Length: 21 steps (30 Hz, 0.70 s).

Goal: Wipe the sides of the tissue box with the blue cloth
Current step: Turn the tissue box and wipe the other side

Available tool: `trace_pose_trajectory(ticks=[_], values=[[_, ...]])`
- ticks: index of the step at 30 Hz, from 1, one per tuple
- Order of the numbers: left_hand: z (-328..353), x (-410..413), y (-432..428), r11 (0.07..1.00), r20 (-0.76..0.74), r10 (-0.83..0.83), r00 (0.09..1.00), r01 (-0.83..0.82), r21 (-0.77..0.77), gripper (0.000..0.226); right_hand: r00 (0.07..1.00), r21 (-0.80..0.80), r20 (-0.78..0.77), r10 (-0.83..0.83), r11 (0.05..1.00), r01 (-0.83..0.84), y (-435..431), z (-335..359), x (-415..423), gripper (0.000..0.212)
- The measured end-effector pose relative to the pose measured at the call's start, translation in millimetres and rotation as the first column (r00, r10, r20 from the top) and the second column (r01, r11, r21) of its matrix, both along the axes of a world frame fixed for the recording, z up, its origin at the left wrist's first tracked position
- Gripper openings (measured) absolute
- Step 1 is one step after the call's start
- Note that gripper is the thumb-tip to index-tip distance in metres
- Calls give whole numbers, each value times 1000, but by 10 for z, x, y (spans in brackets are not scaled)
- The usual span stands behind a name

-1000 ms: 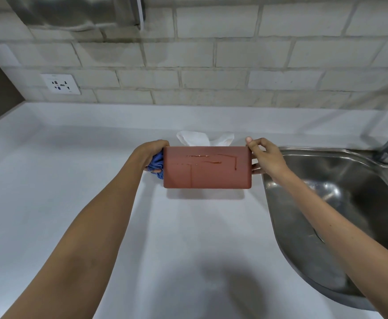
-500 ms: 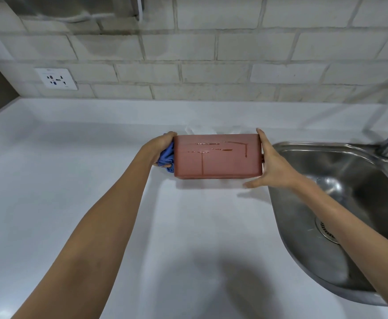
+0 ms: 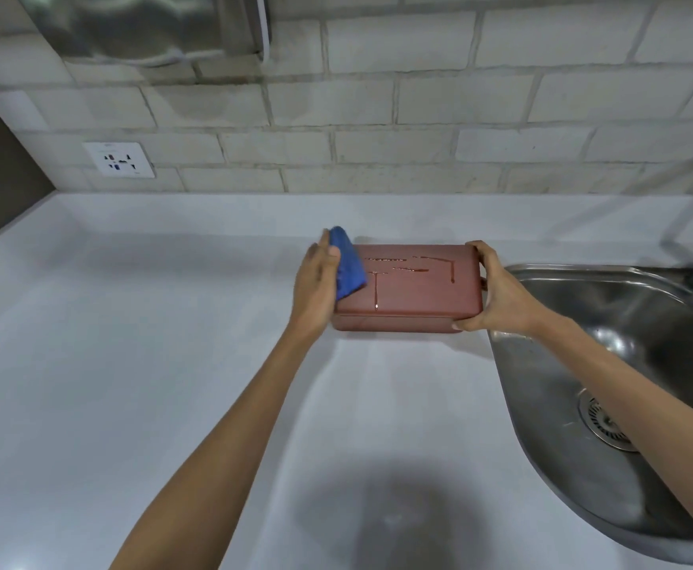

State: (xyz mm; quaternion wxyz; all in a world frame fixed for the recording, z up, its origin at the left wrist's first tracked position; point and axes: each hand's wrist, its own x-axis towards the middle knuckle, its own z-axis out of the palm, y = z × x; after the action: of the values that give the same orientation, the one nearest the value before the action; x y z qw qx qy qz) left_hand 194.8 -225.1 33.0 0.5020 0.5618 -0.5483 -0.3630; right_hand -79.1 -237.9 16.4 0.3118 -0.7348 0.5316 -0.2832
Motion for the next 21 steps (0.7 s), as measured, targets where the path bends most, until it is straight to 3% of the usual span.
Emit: trace_pose_trajectory(ticks=[3, 8, 14, 18, 21], values=[[-98, -95, -25, 992, 263, 44, 964, -10, -128, 57, 1000, -22, -15, -8, 1000, 7, 6, -3, 5, 113], [-192, -125, 61, 959, 459, 155, 875, -22, -281, 52, 999, -23, 9, -33, 999, 33, 19, 0, 30, 107], [-474, 95, 426, 928, 574, 137, 807, 97, -359, 47, 1000, -19, 24, 4, 1000, -4, 3, 38, 27, 101], [-239, 3, 102, 939, 545, 179, 819, 22, -343, 45, 999, -6, 44, 29, 1000, -28, -9, 55, 27, 97], [-113, -160, -75, 934, 580, 234, 781, -15, -356, 45, 998, -10, 56, 21, 1000, -20, -24, 51, 14, 96]])
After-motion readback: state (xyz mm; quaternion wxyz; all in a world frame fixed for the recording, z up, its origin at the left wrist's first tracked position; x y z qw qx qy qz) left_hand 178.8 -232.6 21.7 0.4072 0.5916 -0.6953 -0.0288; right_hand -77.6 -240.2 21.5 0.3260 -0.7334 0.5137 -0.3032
